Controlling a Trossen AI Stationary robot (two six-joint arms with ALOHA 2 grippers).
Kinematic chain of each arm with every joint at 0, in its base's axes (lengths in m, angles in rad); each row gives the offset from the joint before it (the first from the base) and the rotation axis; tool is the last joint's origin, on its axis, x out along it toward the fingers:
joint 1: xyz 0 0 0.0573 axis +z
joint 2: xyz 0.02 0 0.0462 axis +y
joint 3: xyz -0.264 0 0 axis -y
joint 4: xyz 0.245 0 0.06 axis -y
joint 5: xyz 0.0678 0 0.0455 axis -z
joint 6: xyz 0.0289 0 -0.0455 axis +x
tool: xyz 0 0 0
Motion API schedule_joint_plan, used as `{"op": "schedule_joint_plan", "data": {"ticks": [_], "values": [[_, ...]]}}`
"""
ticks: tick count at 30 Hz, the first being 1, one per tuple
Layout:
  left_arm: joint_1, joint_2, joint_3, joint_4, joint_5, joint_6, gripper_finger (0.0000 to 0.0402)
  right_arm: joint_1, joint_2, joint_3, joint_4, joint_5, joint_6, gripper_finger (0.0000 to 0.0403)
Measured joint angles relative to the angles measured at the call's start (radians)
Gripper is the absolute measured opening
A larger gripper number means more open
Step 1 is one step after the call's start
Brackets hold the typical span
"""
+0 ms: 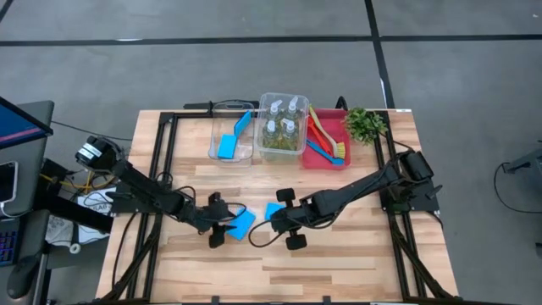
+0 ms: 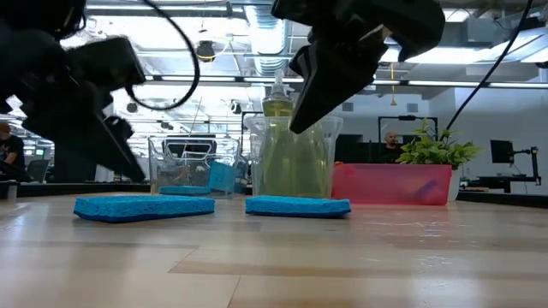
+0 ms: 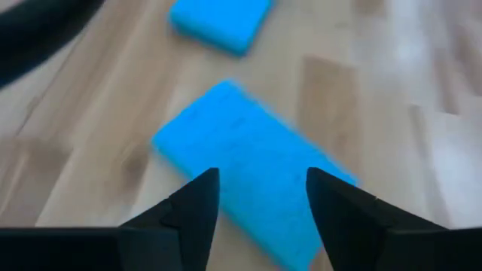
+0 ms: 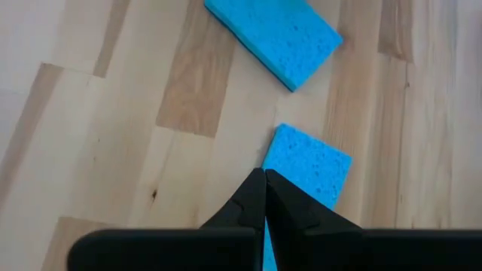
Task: Pick & Place Kitchen Sink Supplies
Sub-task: Put the blue sponge into the transparent bin
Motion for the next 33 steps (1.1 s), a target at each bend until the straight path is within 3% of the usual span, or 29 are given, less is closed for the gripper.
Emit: {"op": "schedule_joint_plan", "data": {"ticks": [5, 12, 19, 23, 28, 33], "values": [[0.037, -0.014, -0.014, -0.077, 0.015, -0.173, 0.0219, 0.006, 0.0, 0.0, 0.018, 0.0, 0.0, 0.0], [0.087, 0.052, -0.015, -0.009, 0.064, -0.21, 0.0222, 0.022, 0.0, 0.0, 0.032, 0.004, 0.0, 0.0], [0.126, 0.184, -0.009, 0.1, 0.038, -0.237, 0.0214, 0.034, 0.001, 0.0, 0.032, 0.004, 0.005, 0.0], [0.129, 0.204, -0.011, 0.126, 0.03, -0.206, 0.0157, 0.034, 0.001, 0.0, 0.031, 0.016, 0.008, 0.0], [0.129, 0.187, -0.013, 0.115, 0.027, -0.203, 0.0029, 0.034, 0.001, 0.0, 0.027, 0.028, 0.015, 0.0], [0.13, 0.127, -0.018, 0.087, 0.015, -0.148, 0.0011, 0.034, 0.001, 0.0, -0.003, 0.064, 0.016, 0.0]]}}
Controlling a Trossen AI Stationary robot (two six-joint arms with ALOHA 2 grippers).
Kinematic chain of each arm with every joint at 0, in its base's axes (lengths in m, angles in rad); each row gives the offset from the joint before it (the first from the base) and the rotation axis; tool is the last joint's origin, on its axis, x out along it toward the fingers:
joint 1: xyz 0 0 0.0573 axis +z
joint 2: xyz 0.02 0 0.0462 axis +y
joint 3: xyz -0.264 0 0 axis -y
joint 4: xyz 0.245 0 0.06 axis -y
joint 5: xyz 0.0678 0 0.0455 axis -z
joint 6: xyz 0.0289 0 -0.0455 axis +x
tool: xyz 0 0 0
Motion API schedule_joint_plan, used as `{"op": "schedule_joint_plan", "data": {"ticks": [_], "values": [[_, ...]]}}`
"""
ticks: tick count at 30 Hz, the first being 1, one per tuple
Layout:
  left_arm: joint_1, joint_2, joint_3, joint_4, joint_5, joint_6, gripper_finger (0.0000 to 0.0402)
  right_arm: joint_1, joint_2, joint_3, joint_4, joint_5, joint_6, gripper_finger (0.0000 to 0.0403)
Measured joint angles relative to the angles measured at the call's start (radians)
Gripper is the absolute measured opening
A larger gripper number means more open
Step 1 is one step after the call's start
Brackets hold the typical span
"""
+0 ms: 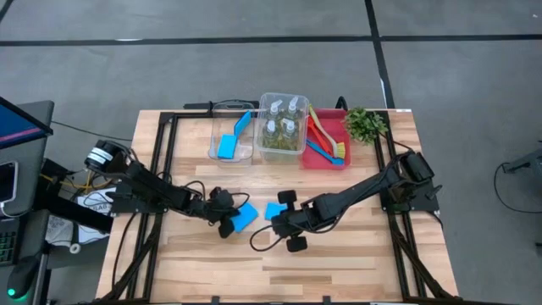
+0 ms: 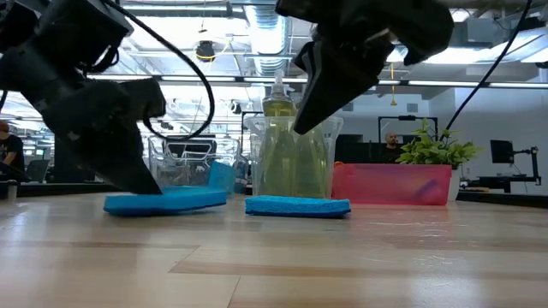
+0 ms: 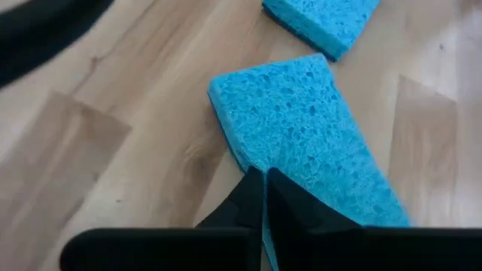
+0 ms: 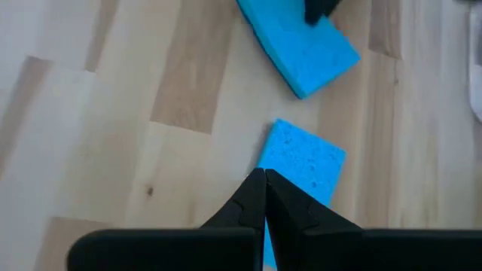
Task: Pick & Place Kitchen Sink Supplies
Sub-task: Put the blue sponge into the transparent bin
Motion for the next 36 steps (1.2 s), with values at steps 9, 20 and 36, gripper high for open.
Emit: {"op": "schedule_joint_plan", "data": {"ticks": [9, 20, 36], "values": [[0.0, -0.306, 0.0, -0.001, -0.117, 0.2, 0.0006, 0.001, 0.0, 0.0, -0.054, 0.033, 0.026, 0.0], [0.041, -0.716, 0.001, 0.001, -0.667, 0.639, 0.0009, 0.02, 0.0, 0.0, -0.06, 0.037, 0.026, 0.0], [0.728, -0.699, 0.002, 0.001, -0.213, 0.576, 0.001, 0.005, 0.001, 0.0, -0.055, 0.037, 0.027, 0.0]]}}
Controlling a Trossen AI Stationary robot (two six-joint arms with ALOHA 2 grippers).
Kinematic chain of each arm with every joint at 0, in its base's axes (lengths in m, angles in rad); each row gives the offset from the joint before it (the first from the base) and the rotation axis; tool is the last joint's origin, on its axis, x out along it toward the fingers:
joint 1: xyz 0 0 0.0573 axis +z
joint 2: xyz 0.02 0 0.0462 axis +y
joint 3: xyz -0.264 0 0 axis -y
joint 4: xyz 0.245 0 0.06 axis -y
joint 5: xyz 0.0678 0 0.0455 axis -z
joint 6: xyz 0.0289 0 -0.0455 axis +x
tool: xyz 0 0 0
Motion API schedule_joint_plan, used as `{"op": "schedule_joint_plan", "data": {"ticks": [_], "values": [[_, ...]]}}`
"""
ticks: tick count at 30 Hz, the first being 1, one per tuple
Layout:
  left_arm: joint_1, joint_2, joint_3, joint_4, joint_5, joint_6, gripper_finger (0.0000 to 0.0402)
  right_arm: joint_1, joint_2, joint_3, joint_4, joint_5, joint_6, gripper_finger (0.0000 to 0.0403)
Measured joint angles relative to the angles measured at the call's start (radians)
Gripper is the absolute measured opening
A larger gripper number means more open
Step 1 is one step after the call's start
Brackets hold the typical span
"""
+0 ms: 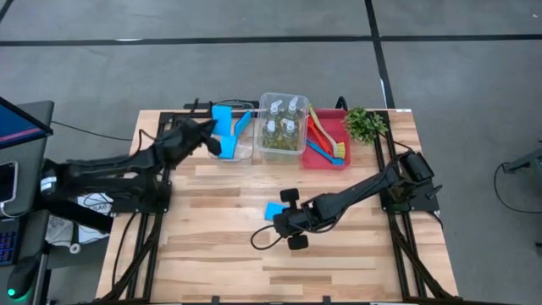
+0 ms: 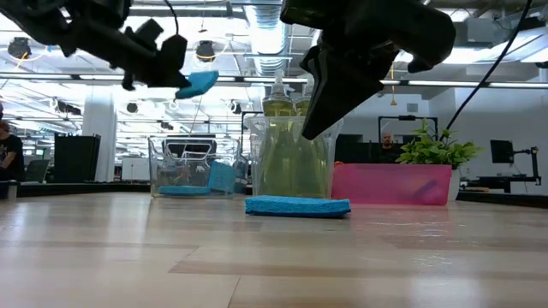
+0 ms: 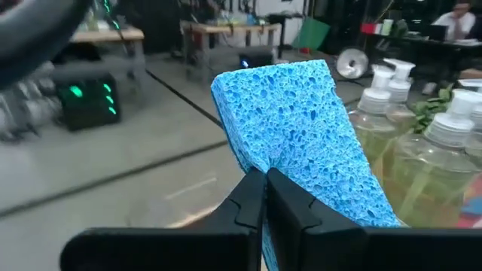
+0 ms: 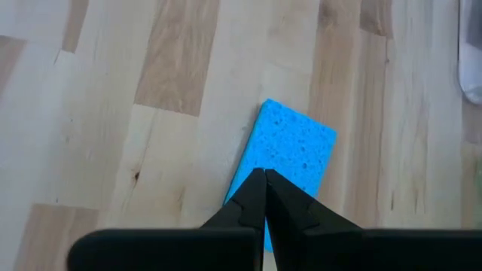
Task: Pick & Place Kitchen Sink Supplies
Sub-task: Put the blue sponge into the transparent bin
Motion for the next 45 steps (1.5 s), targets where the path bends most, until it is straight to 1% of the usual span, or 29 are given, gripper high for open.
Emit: {"op": "schedule_joint_plan", "data": {"ticks": [4, 7, 12, 20, 23, 25, 27, 31, 34, 37, 39, 41, 43, 45], "values": [[0.132, 0.046, 0.0, 0.001, 0.204, -0.079, 0.0025, -0.001, 0.014, 0.0, 0.009, -0.001, -0.001, 0.0], [0.184, 0.079, 0.0, 0.008, 0.267, -0.112, 0.005, -0.001, 0.027, 0.0, 0.004, -0.001, -0.001, 0.0006], [0.195, 0.107, 0.001, 0.009, 0.278, -0.115, 0.009, -0.001, 0.028, 0.0, 0.005, -0.001, 0.022, 0.0029], [0.162, 0.107, 0.002, 0.01, 0.279, -0.115, 0.0126, -0.001, 0.028, 0.0, 0.007, -0.002, 0.048, 0.008], [0.14, 0.106, 0.002, 0.01, 0.293, -0.121, 0.0129, -0.001, 0.028, 0.0, 0.008, -0.002, 0.052, 0.0099], [0.123, 0.106, 0.002, 0.01, 0.317, -0.122, 0.0128, -0.001, 0.048, 0.0, 0.019, -0.001, 0.054, 0.0114], [0.102, 0.106, 0.002, 0.013, 0.319, -0.122, 0.0126, -0.001, 0.069, 0.0, 0.024, 0.004, 0.052, 0.0129], [0.049, 0.106, 0.002, 0.016, 0.319, -0.122, 0.0123, -0.015, 0.161, 0.0, 0.068, 0.006, 0.02, 0.0157], [-0.006, 0.106, 0.002, 0.017, 0.321, -0.122, 0.0122, -0.036, 0.224, 0.005, 0.076, 0.025, 0.029, 0.0168], [-0.077, 0.106, 0.002, 0.017, 0.32, -0.122, 0.0122, -0.062, 0.279, 0.006, 0.078, 0.02, 0.062, 0.0164], [-0.129, 0.106, 0.002, 0.017, 0.321, -0.122, 0.0122, -0.076, 0.315, 0.006, 0.09, -0.007, 0.075, 0.0146], [-0.183, 0.106, 0.002, 0.017, 0.32, -0.122, 0.0122, -0.09, 0.34, 0.008, 0.095, -0.047, 0.076, 0.0118], [-0.237, 0.106, 0.002, 0.016, 0.32, -0.122, 0.0122, -0.099, 0.362, 0.006, 0.101, -0.093, 0.071, 0.008], [-0.292, 0.106, 0.0, 0.017, 0.32, -0.122, 0.0122, -0.104, 0.372, 0.007, 0.1, -0.109, 0.068, 0.0036]]}}
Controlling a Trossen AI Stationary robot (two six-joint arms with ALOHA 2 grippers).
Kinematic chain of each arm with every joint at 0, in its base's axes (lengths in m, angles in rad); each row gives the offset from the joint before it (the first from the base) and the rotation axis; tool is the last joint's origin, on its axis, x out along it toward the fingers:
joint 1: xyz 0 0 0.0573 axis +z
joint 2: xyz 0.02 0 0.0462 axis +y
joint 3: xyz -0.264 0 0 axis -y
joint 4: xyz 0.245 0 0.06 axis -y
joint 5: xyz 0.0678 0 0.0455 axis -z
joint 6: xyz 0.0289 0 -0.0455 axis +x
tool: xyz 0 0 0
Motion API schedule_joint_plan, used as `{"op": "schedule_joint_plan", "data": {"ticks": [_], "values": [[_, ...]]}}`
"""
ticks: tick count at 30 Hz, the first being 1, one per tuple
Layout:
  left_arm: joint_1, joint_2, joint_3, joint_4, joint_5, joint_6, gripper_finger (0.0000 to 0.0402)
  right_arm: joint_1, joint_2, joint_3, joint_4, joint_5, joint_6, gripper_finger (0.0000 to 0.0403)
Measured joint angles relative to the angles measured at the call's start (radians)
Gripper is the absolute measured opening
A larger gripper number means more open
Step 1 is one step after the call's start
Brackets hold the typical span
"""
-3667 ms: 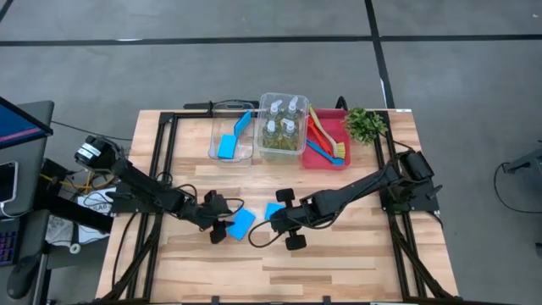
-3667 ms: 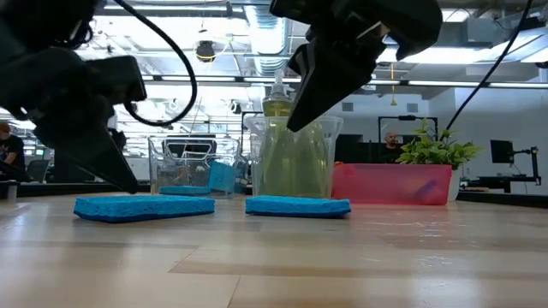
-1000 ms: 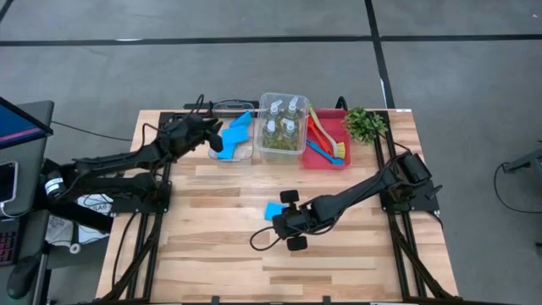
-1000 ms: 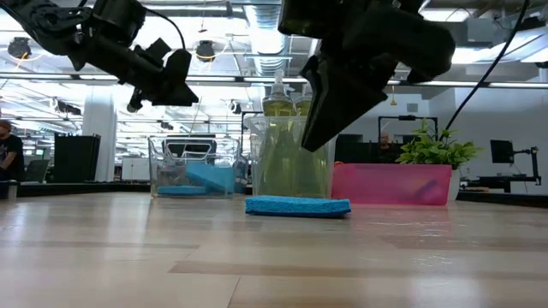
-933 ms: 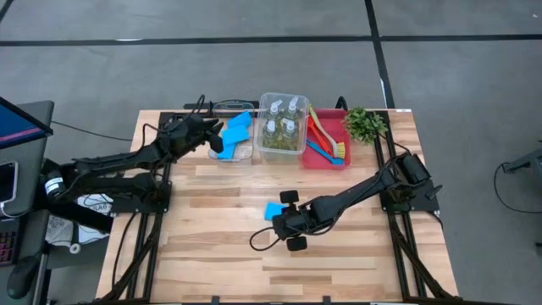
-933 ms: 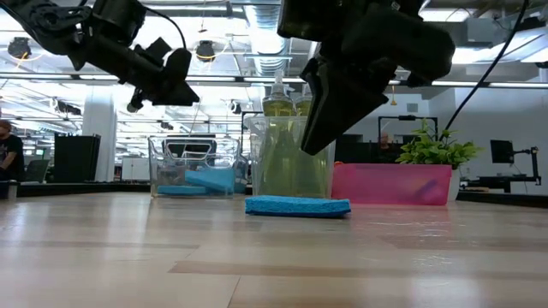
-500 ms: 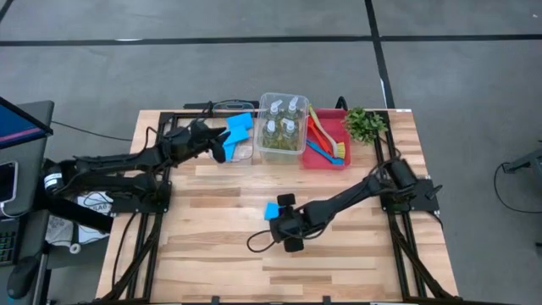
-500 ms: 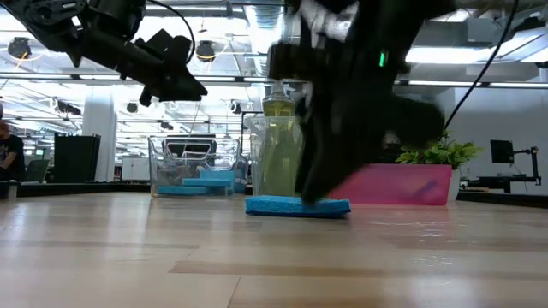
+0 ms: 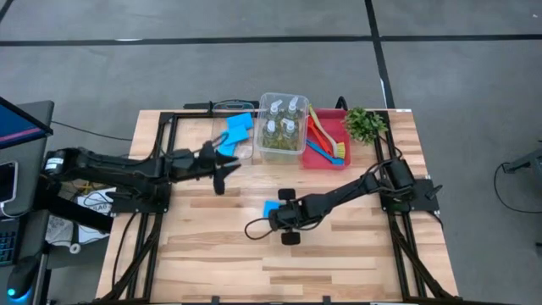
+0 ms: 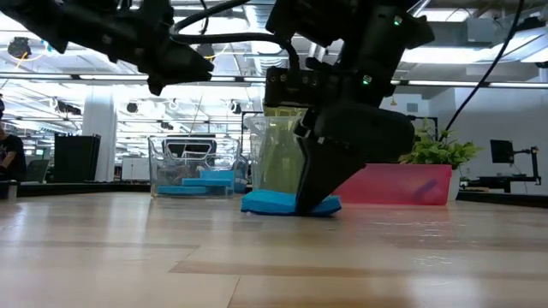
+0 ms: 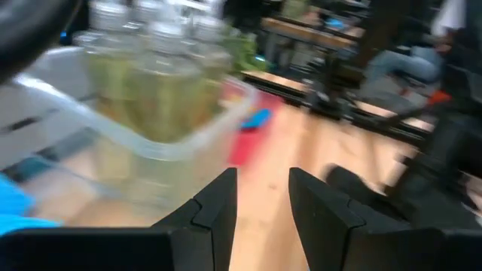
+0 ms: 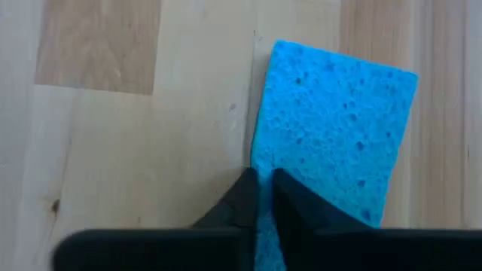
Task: Pick & Place Kitchen Sink Supplies
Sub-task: Put the blue sponge into the transparent bin
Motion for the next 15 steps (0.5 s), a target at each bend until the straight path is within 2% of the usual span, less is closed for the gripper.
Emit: {"op": "schedule_joint_plan", "data": {"ticks": [2, 6, 10, 15], "values": [[-0.053, 0.0, -0.008, 0.001, 0.0, 0.0, 0.0122, -0.001, 0.002, 0.0, -0.001, -0.008, -0.003, 0.0013], [-0.133, 0.0, -0.019, 0.0, -0.001, 0.0, 0.0122, -0.003, -0.01, -0.001, -0.004, -0.022, -0.002, 0.0019], [-0.193, 0.0, -0.023, 0.0, -0.001, 0.0, 0.0122, 0.0, -0.066, -0.004, -0.021, -0.02, -0.002, 0.0005], [-0.241, 0.0, -0.023, -0.001, -0.001, 0.0, 0.0122, 0.031, -0.167, -0.008, -0.028, 0.047, -0.005, 0.0004]]}}
